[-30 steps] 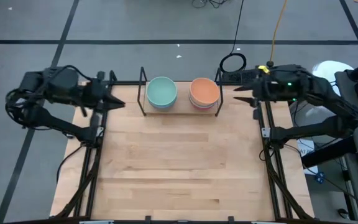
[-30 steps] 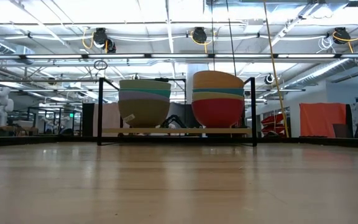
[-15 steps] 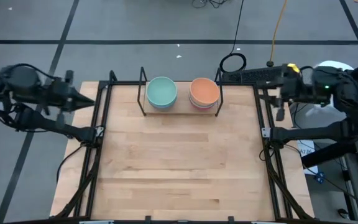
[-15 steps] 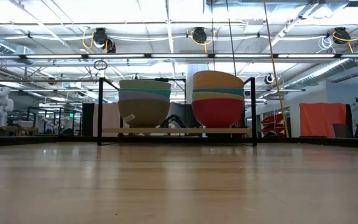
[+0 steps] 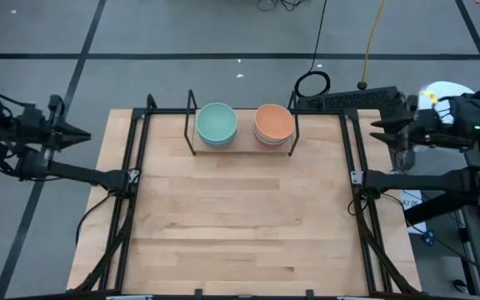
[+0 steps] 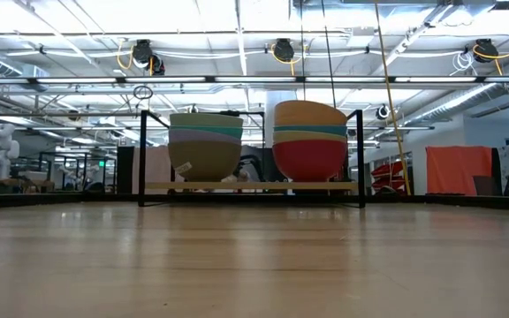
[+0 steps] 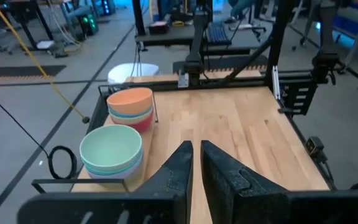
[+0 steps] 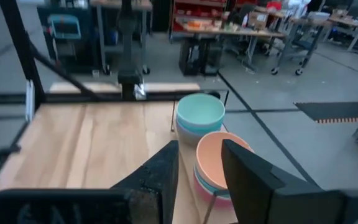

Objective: Place and stack bowls onto a shelf
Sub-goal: Return to Home Position

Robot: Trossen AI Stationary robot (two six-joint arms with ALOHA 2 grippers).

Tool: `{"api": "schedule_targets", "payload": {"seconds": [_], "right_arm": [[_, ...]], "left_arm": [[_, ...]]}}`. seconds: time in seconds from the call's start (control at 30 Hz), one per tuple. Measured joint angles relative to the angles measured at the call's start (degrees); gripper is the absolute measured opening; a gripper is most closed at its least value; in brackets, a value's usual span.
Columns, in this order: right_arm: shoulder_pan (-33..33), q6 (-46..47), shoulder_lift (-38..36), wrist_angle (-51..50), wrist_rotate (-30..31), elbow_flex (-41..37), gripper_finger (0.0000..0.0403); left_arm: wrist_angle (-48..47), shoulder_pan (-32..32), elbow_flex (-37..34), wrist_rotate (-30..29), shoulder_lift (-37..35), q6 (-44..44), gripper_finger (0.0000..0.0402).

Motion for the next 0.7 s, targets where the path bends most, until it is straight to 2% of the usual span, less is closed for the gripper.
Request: {"api": "schedule_targets", "payload": {"seconds": [0.33, 0.7], "right_arm": [[0.0, 1.0, -8.1, 0.0, 0.0, 0.0, 0.0116], [0.0, 1.0, -13.0, -2.3, -0.1, 0.0, 0.0116]], "left_arm": [[-4.1, 0.0, 0.0, 0.0, -5.3, -0.7, 0.0037], [-5.4, 0.0, 0.0, 1.6, -8.4, -3.2, 0.0037]]}}
